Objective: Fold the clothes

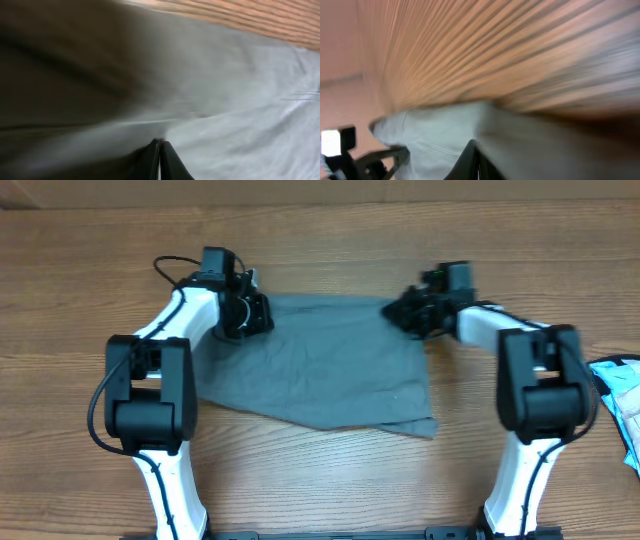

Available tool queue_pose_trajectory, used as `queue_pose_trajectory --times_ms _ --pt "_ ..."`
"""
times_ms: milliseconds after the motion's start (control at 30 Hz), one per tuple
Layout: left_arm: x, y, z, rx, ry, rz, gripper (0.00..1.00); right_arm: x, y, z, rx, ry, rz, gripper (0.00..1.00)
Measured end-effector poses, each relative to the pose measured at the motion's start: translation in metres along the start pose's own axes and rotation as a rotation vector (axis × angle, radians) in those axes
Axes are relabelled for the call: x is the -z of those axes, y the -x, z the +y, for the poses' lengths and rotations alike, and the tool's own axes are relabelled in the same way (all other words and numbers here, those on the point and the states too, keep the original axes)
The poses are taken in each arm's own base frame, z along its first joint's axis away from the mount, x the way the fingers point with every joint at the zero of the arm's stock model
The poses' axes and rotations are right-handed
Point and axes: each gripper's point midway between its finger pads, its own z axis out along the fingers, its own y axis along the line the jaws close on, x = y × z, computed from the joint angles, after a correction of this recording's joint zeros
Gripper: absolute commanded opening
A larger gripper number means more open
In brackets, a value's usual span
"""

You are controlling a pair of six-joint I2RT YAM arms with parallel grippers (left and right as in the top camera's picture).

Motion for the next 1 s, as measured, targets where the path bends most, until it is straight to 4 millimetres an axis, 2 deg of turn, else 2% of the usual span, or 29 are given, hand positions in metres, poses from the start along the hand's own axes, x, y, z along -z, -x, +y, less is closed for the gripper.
queue_pose_trajectory --times_ms 33,133,300,400,567,667,733,833,1000 --pt "0.003 0.002 0.006 0.013 -0.003 -0.003 0.08 0.010 0.009 -0.008 -0.012 0.001 -0.008 0.04" --pt "0.011 0.008 0.019 0.042 -0.007 -0.020 0.08 0.023 0.016 -0.018 0.002 -0.002 -0.006 0.04" --pt "0.025 0.012 0.044 0.097 -0.015 -0.023 0.09 0.031 0.010 -0.026 0.050 -0.032 0.028 0.04" --pt "0.035 0.007 0.053 0.125 -0.044 0.003 0.10 0.047 0.003 -0.039 0.045 -0.064 0.066 0.04" --pt "0.057 -0.001 0.047 0.147 -0.123 0.045 0.10 0.078 -0.007 -0.046 0.039 -0.089 0.090 0.04" --pt "0.077 -0.006 0.027 0.122 -0.168 0.054 0.09 0.103 -0.015 -0.023 0.087 -0.057 0.090 0.04" --pt "0.088 -0.008 0.011 0.089 -0.188 0.050 0.09 0.116 -0.025 0.001 0.134 -0.027 0.096 0.04" --pt "0.096 -0.015 -0.015 0.039 -0.206 0.068 0.09 0.124 -0.059 0.029 0.168 -0.009 0.175 0.04" --pt "0.075 -0.041 -0.040 -0.029 -0.196 0.147 0.09 0.095 -0.142 0.039 0.176 -0.077 0.428 0.07"
